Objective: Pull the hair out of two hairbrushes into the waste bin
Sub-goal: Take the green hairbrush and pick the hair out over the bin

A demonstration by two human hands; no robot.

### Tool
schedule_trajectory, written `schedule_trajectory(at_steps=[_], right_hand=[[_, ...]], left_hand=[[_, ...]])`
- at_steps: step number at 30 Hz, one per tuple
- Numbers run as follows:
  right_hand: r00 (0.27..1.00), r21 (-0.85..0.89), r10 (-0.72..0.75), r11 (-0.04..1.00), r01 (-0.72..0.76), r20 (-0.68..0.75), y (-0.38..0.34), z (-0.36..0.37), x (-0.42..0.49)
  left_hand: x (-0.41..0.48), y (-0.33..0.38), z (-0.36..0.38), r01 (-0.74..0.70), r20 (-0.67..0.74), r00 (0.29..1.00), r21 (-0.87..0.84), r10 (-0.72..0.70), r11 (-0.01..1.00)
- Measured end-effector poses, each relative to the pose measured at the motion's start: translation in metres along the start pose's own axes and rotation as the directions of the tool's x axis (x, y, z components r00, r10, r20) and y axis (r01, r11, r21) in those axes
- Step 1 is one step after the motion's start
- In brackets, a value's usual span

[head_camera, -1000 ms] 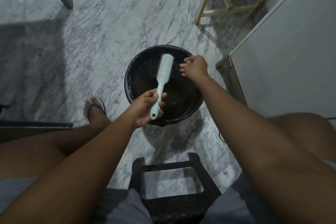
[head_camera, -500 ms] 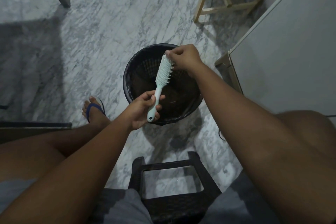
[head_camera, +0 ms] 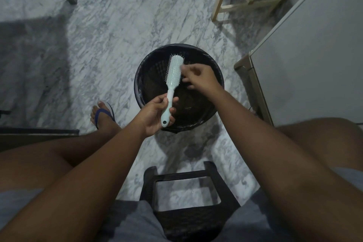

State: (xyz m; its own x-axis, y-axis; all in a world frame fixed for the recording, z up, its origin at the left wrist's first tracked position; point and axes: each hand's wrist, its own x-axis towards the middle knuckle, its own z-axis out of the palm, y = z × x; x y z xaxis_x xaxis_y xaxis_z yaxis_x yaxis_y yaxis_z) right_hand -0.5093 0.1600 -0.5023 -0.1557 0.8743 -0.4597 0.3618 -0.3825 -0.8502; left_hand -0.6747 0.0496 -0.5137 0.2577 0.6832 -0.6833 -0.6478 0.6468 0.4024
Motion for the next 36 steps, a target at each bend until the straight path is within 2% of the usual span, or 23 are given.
schedule_trajectory(at_steps=[2,4,7,13,15,18,19,20,22,24,26,29,32,34,36], right_hand=[[0.990,-0.126,-0.131,0.983,0.137,0.055,-0.008,0.002,-0.002],[0.986,-0.235,-0.167,0.957,0.167,0.018,-0.008,0.001,0.000],[0.994,-0.239,-0.099,0.967,0.088,-0.034,-0.010,0.000,0.006],[0.994,-0.209,-0.105,0.972,0.110,0.034,-0.027,-0.013,0.007],[0.995,-0.118,-0.100,0.988,0.099,0.002,-0.031,-0.017,0.005],[0.967,0.236,0.026,0.971,0.036,-0.252,-0.033,-0.025,0.011],[0.954,0.288,0.054,0.957,0.035,-0.296,-0.032,-0.028,0.016],[0.957,0.257,0.053,0.966,0.023,-0.284,-0.030,-0.028,0.019],[0.992,0.050,0.000,0.999,0.006,-0.127,-0.024,-0.023,0.016],[0.995,-0.208,-0.077,0.974,0.089,0.065,-0.015,-0.016,0.010],[0.975,-0.298,-0.114,0.940,0.168,0.192,-0.007,-0.012,0.008],[0.980,-0.276,-0.121,0.948,0.161,0.158,-0.005,-0.012,0.011],[0.979,-0.324,-0.114,0.932,0.164,0.166,-0.007,-0.013,0.007],[0.971,-0.328,-0.130,0.925,0.191,0.199,-0.009,-0.010,0.000],[0.980,-0.328,-0.147,0.926,0.185,0.136,-0.008,-0.010,-0.001]], left_hand=[[0.000,-0.001,0.002,0.005,-0.007,1.000,0.004,-0.005,1.000],[0.001,0.000,0.003,0.014,-0.023,1.000,0.046,-0.013,0.999],[0.000,-0.001,0.006,0.013,-0.045,0.999,0.098,-0.009,0.995],[0.001,0.000,0.007,-0.020,-0.005,1.000,0.010,0.020,1.000],[0.002,0.002,0.009,-0.025,0.004,1.000,-0.002,0.025,1.000],[0.004,0.004,0.008,-0.030,-0.006,1.000,-0.053,0.029,0.998],[0.004,0.004,0.005,-0.034,-0.009,0.999,-0.064,0.033,0.997],[0.004,0.005,0.003,-0.036,-0.010,0.999,-0.062,0.036,0.997],[0.002,0.005,0.000,-0.032,-0.011,0.999,-0.031,0.032,0.999],[0.002,0.004,0.001,-0.017,-0.001,1.000,-0.010,0.017,1.000],[0.001,0.004,0.004,0.001,0.008,1.000,0.005,-0.001,1.000],[0.000,0.007,0.003,0.018,-0.020,1.000,0.079,-0.017,0.997],[-0.002,0.010,-0.002,0.031,-0.036,0.999,0.133,-0.026,0.991],[-0.001,0.011,-0.002,0.025,-0.029,0.999,0.114,-0.021,0.993],[0.000,0.012,0.000,0.019,0.008,1.000,0.068,-0.020,0.997]])
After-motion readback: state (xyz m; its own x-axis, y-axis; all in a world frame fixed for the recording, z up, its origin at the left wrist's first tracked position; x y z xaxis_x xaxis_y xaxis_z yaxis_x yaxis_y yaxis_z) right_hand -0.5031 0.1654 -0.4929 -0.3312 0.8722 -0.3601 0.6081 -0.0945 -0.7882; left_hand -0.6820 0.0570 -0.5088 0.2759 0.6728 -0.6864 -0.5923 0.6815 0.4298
